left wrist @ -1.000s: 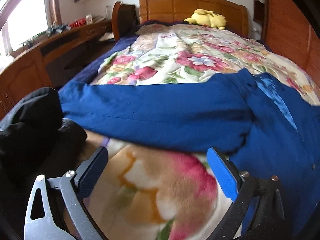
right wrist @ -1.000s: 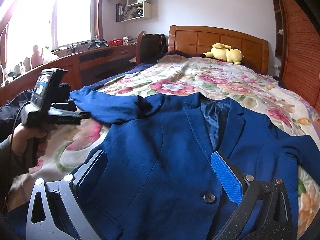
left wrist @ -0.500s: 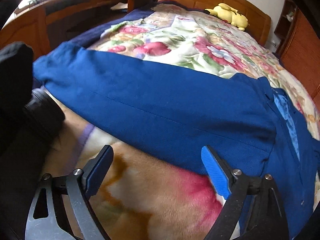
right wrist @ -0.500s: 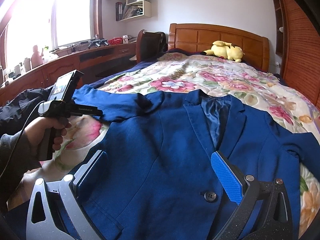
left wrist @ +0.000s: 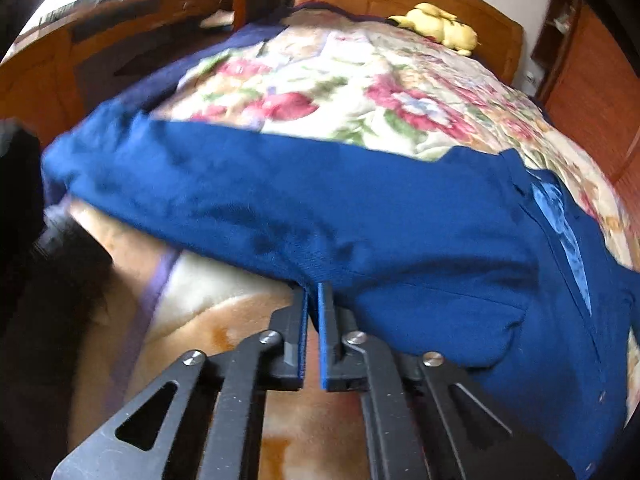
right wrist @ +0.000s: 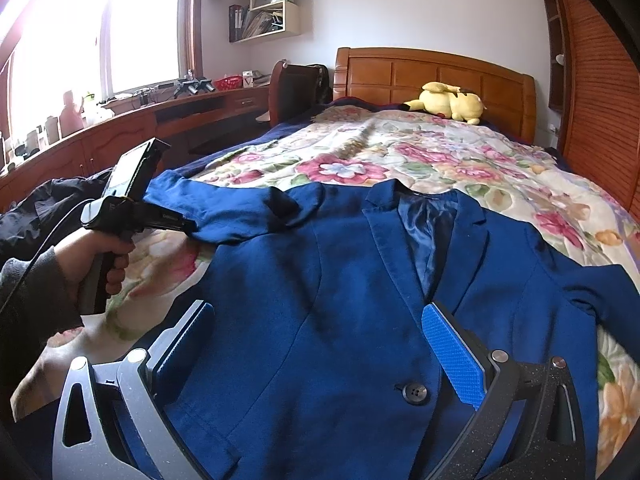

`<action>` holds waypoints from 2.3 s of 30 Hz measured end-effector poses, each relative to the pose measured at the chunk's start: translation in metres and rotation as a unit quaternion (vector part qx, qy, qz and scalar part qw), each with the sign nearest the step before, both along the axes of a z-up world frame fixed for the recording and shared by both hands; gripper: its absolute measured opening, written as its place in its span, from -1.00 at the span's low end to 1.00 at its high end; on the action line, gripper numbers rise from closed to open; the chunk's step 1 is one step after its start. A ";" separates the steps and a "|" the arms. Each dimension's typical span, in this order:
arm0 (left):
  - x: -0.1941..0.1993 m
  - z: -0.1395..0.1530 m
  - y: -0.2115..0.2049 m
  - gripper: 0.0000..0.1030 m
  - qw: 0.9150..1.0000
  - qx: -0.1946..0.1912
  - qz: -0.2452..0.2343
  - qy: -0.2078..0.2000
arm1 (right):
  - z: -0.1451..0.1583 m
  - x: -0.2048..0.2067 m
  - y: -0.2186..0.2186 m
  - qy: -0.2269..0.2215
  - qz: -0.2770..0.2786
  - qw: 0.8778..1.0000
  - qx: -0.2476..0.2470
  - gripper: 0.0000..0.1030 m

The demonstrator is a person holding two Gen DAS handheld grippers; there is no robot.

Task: Fold large clothes
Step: 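Move the left tool to the jacket sleeve nearest it and grasp it, then fold the held sleeve across the jacket body with the left tool, release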

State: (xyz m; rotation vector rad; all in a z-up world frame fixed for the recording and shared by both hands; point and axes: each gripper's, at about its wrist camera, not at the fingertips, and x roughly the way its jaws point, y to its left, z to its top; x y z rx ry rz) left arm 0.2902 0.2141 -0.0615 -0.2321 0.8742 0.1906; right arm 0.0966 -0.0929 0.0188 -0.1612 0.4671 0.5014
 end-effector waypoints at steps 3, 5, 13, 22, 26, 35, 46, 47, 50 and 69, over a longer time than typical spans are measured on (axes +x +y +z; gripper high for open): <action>-0.008 0.021 -0.013 -0.96 0.999 0.025 -0.013 -0.025 | 0.004 -0.002 -0.004 -0.004 -0.001 1.000 0.006 1.00; -0.015 0.039 -0.029 -0.97 0.998 0.040 -0.029 -0.046 | 0.006 -0.004 -0.007 -0.007 -0.001 1.000 0.008 1.00; -0.041 0.086 -0.104 -0.97 0.988 0.079 -0.102 -0.087 | 0.013 -0.003 -0.030 -0.008 -0.020 1.000 -0.006 1.00; -0.079 0.094 -0.182 -0.93 0.976 0.099 -0.174 -0.081 | 0.015 -0.002 -0.045 -0.004 -0.044 0.999 -0.005 1.00; -0.100 0.079 -0.184 -0.45 0.979 0.088 -0.174 -0.059 | 0.017 -0.007 -0.040 -0.002 -0.035 0.999 0.000 1.00; -0.129 0.072 -0.129 0.45 0.987 0.085 -0.126 -0.057 | 0.018 -0.013 -0.042 -0.010 -0.013 1.000 -0.011 1.00; -0.081 0.020 -0.038 0.45 0.997 0.069 -0.019 -0.007 | 0.021 -0.019 -0.038 -0.013 0.017 1.000 -0.017 1.00; -0.078 0.016 -0.030 0.45 0.998 0.065 -0.012 -0.002 | 0.021 -0.020 -0.037 -0.013 0.021 1.000 -0.018 1.00; -0.070 0.008 -0.019 0.45 0.998 0.061 -0.004 0.010 | 0.020 -0.022 -0.033 -0.012 0.033 0.999 -0.022 1.00; -0.042 -0.015 -0.010 -0.80 0.999 0.022 -0.004 0.036 | 0.022 -0.033 -0.025 -0.021 0.046 0.998 -0.041 1.00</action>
